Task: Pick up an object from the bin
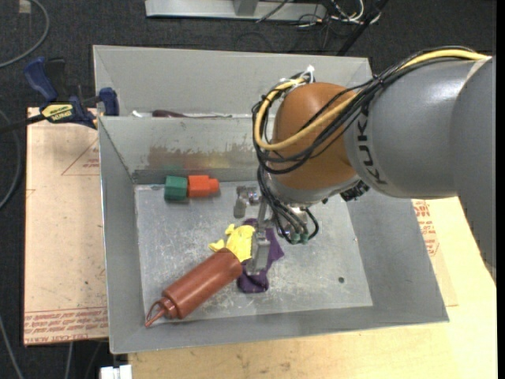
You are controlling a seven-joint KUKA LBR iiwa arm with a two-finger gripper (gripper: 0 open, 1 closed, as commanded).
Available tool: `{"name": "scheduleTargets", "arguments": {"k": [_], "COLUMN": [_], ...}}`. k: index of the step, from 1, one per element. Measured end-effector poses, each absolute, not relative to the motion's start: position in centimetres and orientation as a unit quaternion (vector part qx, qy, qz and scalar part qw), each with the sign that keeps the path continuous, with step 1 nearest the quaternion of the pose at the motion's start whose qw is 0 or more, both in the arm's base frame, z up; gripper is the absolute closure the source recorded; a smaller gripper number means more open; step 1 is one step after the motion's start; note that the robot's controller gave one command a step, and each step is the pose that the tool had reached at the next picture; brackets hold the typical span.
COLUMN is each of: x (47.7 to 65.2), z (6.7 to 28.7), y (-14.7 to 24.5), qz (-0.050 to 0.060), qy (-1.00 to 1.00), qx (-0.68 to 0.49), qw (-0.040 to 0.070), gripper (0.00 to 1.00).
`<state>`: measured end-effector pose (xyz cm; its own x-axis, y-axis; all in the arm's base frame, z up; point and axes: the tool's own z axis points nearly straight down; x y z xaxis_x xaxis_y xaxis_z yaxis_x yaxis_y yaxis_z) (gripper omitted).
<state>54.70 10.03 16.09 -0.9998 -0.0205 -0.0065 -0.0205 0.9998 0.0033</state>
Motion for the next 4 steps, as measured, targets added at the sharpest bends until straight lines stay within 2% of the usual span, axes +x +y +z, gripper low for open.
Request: {"name": "scheduleTargets", "arguments": {"k": [1, 2, 3, 4], "x": [56.2, 57.1, 58.0, 58.0], "z": [12.1, 8.6, 7.1, 7.1], "y": [9.4, 9.9, 11.6, 11.6], "qz": [0.001, 0.002, 0.002, 0.002], "qy": [1.0, 0.997, 0.996, 0.996], "qx": [-0.013, -0.079, 0.09, 0.09], "qw": [0.002, 0.005, 0.004, 0.004], "gripper": [0.0, 0.0, 1.0, 1.0]}}
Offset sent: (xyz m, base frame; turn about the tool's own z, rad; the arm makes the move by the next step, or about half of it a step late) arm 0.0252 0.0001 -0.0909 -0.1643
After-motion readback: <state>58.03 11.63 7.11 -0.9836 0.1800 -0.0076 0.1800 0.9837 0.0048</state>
